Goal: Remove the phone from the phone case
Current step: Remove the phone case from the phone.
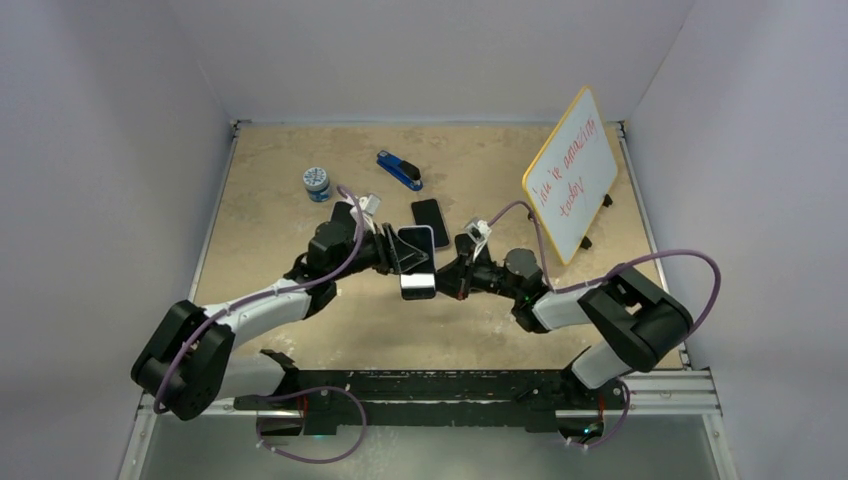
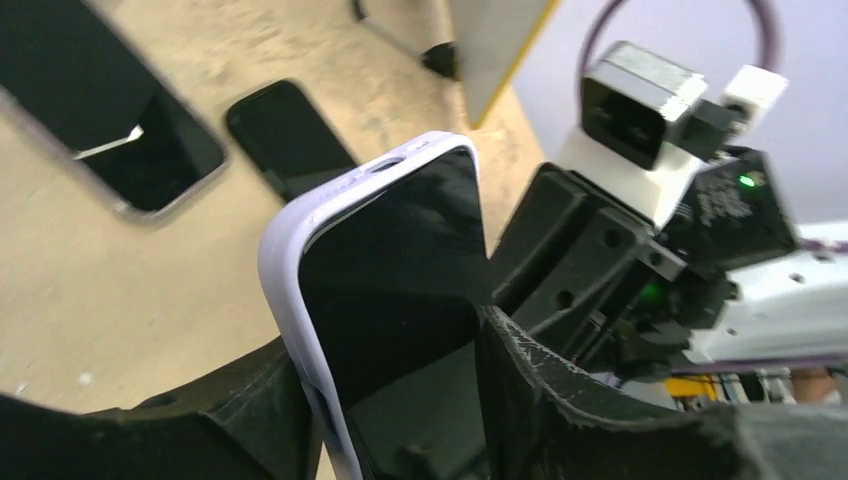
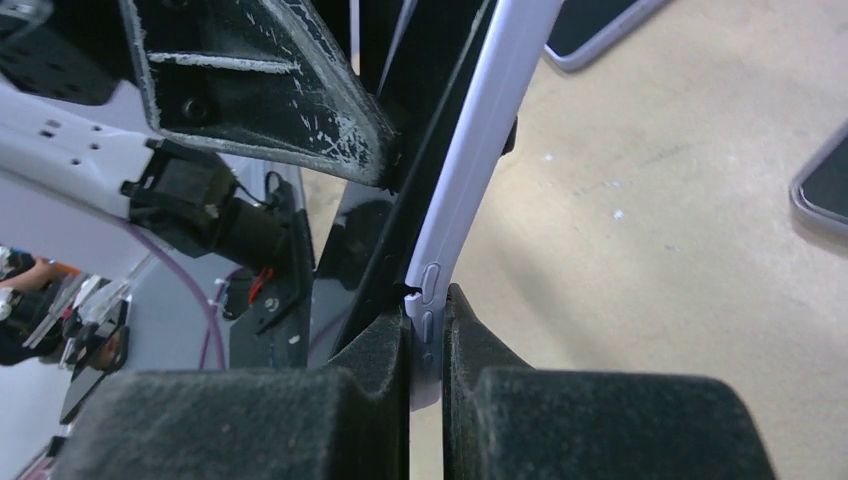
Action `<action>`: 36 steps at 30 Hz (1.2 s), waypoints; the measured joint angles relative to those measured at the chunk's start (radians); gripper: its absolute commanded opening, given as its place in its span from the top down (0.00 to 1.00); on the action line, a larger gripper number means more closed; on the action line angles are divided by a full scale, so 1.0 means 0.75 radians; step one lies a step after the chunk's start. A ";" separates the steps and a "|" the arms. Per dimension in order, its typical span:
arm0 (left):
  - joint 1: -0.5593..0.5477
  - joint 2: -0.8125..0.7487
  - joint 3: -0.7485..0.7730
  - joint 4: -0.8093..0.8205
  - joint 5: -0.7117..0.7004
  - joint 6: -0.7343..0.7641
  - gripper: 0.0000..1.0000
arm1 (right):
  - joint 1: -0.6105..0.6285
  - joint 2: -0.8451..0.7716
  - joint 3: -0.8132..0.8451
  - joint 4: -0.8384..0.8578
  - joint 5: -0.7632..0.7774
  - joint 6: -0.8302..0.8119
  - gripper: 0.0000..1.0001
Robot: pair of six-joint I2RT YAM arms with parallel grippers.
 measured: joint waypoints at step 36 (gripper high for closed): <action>-0.683 0.036 0.340 -1.127 -1.360 0.327 0.29 | 0.022 0.288 0.284 -0.479 0.262 0.125 1.00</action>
